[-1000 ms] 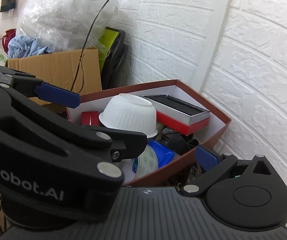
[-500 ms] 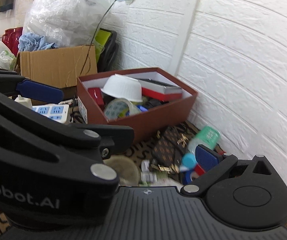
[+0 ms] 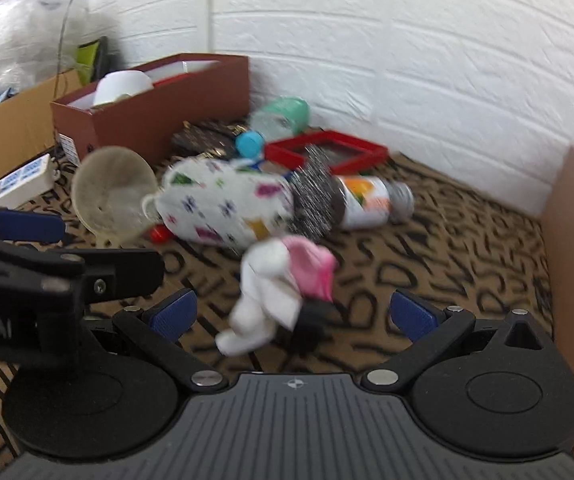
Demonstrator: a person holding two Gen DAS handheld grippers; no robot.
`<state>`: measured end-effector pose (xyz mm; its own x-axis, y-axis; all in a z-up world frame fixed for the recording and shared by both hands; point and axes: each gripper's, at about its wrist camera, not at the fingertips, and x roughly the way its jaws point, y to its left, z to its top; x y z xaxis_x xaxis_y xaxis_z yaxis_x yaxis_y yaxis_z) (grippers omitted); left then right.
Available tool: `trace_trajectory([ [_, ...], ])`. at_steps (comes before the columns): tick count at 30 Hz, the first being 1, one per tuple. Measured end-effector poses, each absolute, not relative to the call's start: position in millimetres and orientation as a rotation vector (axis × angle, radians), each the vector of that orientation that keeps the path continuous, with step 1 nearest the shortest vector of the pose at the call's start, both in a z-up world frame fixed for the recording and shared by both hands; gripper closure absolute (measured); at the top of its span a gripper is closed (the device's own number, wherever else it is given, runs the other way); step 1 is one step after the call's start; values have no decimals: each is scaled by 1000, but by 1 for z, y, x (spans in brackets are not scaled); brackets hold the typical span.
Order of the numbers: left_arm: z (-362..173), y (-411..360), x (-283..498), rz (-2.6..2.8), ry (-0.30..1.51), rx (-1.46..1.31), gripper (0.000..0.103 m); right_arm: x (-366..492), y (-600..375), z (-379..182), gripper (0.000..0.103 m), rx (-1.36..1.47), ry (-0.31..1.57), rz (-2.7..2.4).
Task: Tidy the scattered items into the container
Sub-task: 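Move the right gripper back over the white-and-pink glove, then close the right gripper on the white-and-pink glove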
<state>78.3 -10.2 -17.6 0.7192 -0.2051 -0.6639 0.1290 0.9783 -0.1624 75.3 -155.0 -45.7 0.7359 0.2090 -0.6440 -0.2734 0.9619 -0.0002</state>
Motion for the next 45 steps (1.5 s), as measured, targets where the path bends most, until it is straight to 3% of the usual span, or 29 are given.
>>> trace_trajectory([
  [13,-31,-24,95,-255,781,-107,0,60,-165,-78,1,-71,675,255],
  [17,-37,-31,112,-282,806,-107,9,66,-166,-80,4,-68,677,260],
  [21,-42,-34,127,-298,833,-113,19,70,-167,-82,10,-53,675,277],
  [23,-44,-35,133,-306,848,-115,30,72,-164,-81,15,-49,674,302],
  [27,-48,-38,144,-288,852,-124,22,75,-159,-79,29,-61,675,347],
  [28,-49,-38,147,-289,853,-136,17,75,-158,-78,30,-65,674,353],
  [31,-54,-40,156,-301,874,-163,16,73,-156,-74,34,-87,660,355],
  [36,-62,-43,163,-311,897,-151,25,67,-164,-65,40,-114,640,313],
  [39,-62,-44,164,-311,896,-134,42,66,-170,-65,42,-112,647,293],
  [43,-62,-46,168,-309,897,-155,40,77,-172,-73,59,-94,694,280],
  [45,-63,-49,168,-315,900,-145,47,82,-171,-77,59,-67,704,291],
])
